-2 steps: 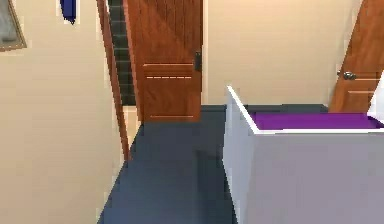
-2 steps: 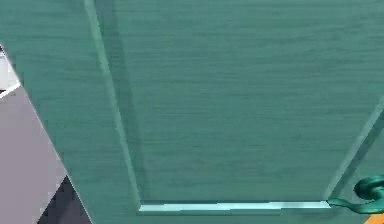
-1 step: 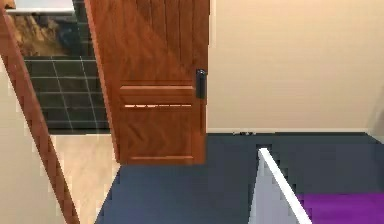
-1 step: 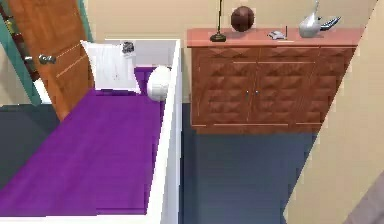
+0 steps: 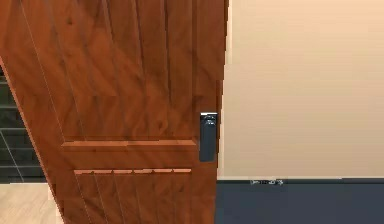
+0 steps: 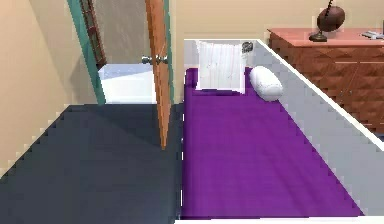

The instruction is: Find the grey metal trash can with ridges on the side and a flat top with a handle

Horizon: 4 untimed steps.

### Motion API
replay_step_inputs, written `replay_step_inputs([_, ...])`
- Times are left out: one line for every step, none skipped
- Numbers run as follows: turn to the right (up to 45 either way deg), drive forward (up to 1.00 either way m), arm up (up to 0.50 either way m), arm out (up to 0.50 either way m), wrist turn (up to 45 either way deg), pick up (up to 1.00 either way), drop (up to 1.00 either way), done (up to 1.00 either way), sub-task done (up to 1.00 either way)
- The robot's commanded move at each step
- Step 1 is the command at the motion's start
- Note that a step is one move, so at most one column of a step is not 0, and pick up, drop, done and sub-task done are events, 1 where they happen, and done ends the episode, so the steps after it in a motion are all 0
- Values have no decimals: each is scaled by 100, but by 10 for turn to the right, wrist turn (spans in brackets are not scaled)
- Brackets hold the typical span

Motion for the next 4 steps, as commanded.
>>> replay_step_inputs([180, 0, 0, 0, 0, 0, 0, 0, 0])
replay_step_inputs([0, 35, 0, 0, 0, 0, 0, 0, 0])
replay_step_inputs([450, 0, 0, 0, 0, 0, 0, 0, 0])
replay_step_inputs([150, 0, 0, 0, 0, 0, 0, 0, 0])
